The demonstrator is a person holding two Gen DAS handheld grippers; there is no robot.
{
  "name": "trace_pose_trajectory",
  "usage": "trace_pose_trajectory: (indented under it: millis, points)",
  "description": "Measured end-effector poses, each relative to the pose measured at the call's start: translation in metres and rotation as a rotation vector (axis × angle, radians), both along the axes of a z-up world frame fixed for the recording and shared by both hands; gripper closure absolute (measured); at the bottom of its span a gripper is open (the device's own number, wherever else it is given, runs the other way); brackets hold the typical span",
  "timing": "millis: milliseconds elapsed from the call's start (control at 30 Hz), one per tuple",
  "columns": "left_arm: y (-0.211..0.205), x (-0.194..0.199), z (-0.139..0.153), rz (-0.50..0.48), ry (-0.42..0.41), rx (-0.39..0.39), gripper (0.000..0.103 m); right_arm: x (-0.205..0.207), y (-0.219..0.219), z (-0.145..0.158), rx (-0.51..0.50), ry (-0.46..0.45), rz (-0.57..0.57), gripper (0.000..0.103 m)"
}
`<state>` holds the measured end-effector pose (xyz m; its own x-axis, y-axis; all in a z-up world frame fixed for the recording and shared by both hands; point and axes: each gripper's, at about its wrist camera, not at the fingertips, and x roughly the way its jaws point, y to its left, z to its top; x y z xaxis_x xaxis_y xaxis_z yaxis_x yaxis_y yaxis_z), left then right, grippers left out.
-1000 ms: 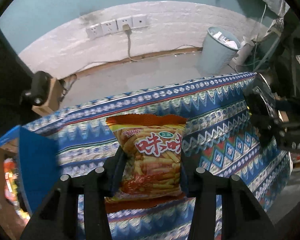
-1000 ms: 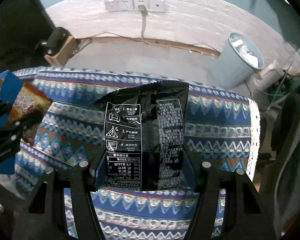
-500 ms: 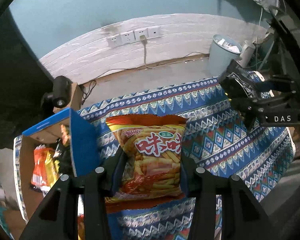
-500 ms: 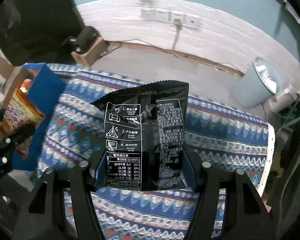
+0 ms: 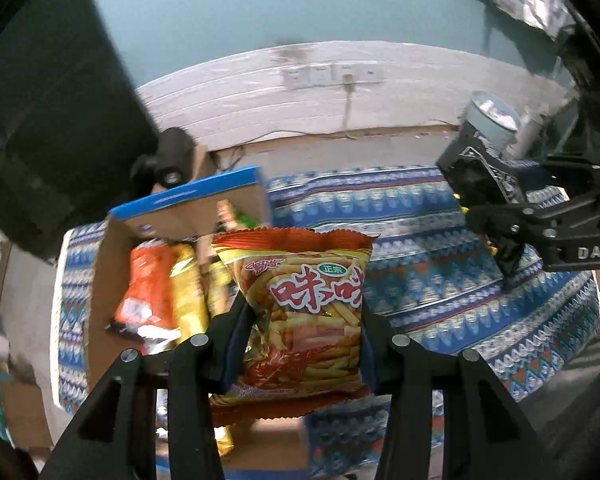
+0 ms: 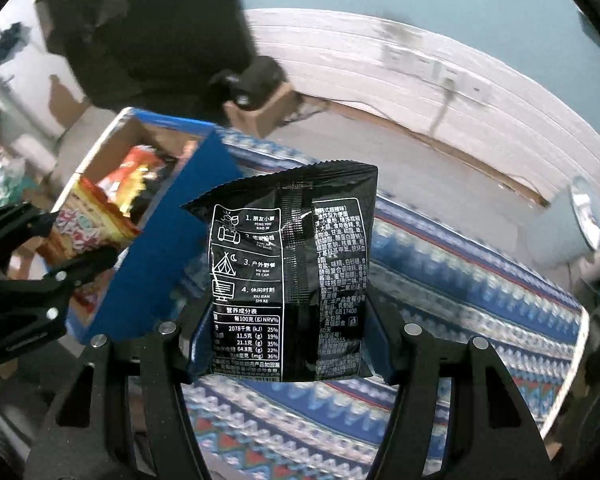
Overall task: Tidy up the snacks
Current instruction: 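Carry the orange packet and black bag over the box with both tools, then release the orange packet and black bag into the box with both tools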
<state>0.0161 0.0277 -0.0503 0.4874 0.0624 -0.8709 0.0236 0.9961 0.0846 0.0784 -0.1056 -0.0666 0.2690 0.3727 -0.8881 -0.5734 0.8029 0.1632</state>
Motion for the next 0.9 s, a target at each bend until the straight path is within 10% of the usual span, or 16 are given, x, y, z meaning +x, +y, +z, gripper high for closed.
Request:
trace_pose_trajectory:
  millis: [900]
  points:
    - [0.160, -0.043, -0.032, 0.366, -0.002, -0.107, 0.055, -0.021, 0.190, -0.002, -0.001, 0.066, 0.221, 0.039]
